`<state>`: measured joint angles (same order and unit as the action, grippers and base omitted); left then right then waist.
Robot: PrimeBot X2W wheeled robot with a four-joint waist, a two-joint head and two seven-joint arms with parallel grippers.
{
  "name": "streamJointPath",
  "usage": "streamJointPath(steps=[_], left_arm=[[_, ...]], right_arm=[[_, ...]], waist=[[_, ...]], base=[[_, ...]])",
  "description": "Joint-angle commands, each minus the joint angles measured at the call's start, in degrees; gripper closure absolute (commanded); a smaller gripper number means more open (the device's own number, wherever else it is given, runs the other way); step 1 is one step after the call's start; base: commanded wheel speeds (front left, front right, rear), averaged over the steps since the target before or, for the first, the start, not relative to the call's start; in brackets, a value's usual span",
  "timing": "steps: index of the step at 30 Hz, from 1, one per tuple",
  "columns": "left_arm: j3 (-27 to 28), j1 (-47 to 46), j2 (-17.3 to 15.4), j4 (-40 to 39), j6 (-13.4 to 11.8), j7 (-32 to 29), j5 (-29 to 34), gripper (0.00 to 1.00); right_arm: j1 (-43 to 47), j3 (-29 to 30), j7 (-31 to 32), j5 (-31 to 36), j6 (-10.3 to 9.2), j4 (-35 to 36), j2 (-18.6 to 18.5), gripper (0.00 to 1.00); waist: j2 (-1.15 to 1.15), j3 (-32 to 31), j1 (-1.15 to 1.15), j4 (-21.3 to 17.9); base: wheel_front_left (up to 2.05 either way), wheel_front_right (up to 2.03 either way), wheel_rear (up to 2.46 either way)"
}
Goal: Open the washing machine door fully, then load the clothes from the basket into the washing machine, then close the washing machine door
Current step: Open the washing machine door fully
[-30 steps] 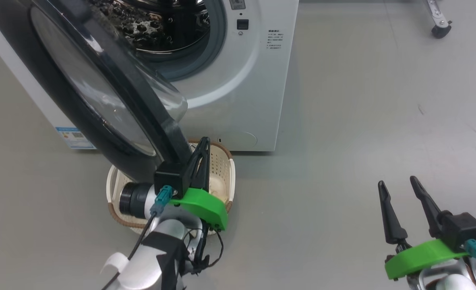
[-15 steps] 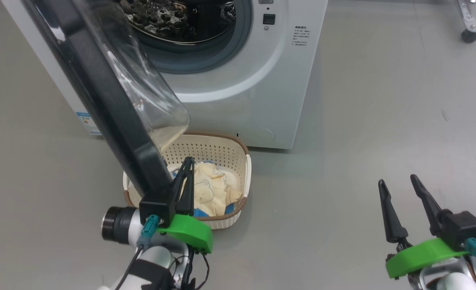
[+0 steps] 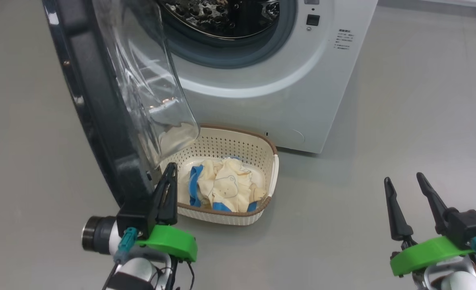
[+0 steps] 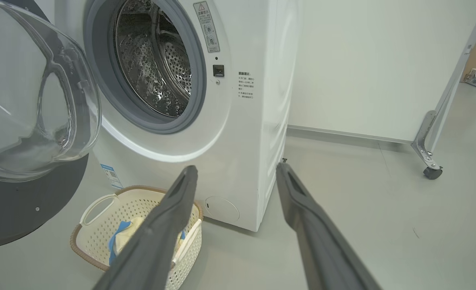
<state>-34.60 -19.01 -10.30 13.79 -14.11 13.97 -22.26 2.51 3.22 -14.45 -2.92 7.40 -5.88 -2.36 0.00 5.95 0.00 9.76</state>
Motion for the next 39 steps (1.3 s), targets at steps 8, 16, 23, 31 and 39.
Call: streamJointPath(steps=[8, 16, 23, 31, 39], left_arm=[[6.6, 3.0, -4.7, -5.7, -7.5, -0.4, -1.4, 1.0], [9.1, 6.3, -6.5, -7.4, -9.8, -0.4, -2.6, 1.0], [12.5, 7.5, -8.2, -6.9, -11.4, -0.1, -3.9, 1.0], [17.8, 8.3, -10.9, -3.8, -11.9, 0.5, -5.6, 1.0], [23.3, 6.0, -13.5, 1.1, -10.1, 0.9, -7.6, 1.0]], right_arm=[[-1.8, -1.2, -0.4, 0.6, 0.09, 1.9, -0.5, 0.0], [-1.3, -1.4, 0.1, 0.6, 0.09, 2.4, -0.5, 0.0], [-0.9, -1.8, 0.4, 0.4, 0.09, 2.6, -0.5, 0.0], [-0.6, -2.1, 0.9, -0.3, 0.09, 2.5, -0.5, 0.0], [-1.4, -2.2, 1.1, -0.6, 0.09, 2.8, -0.5, 0.0]], waist=[[0.0, -0.7, 0.0, 4.4], [0.0, -1.1, 0.0, 5.7], [0.0, -1.3, 0.0, 5.7], [0.0, -1.5, 0.0, 5.0], [0.0, 0.2, 0.0, 4.3]], base=[[0.0, 0.0, 0.0], [0.0, 0.0, 0.0], [0.0, 0.0, 0.0], [0.0, 0.0, 0.0], [0.0, 0.0, 0.0]])
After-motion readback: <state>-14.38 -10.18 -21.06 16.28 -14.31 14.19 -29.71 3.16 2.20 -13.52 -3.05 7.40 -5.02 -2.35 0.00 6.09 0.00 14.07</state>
